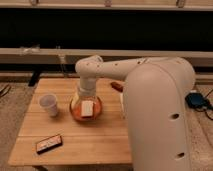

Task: Place the white sponge in the ceramic bowl

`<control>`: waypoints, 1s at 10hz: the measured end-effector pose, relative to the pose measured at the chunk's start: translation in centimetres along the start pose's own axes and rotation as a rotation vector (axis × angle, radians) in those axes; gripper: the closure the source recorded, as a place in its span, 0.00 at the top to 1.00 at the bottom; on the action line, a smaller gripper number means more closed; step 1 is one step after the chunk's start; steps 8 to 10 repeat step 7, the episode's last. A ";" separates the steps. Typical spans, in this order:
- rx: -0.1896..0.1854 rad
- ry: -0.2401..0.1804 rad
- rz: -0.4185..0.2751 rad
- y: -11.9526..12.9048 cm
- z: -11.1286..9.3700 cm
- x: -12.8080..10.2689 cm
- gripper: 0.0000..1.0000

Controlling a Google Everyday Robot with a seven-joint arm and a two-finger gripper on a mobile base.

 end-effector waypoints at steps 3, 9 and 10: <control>0.016 0.060 -0.027 0.8 -2.5 -0.5 0.80; 0.017 0.060 -0.029 0.7 -2.5 -0.5 0.80; 0.017 0.060 -0.029 0.7 -2.5 -0.5 0.80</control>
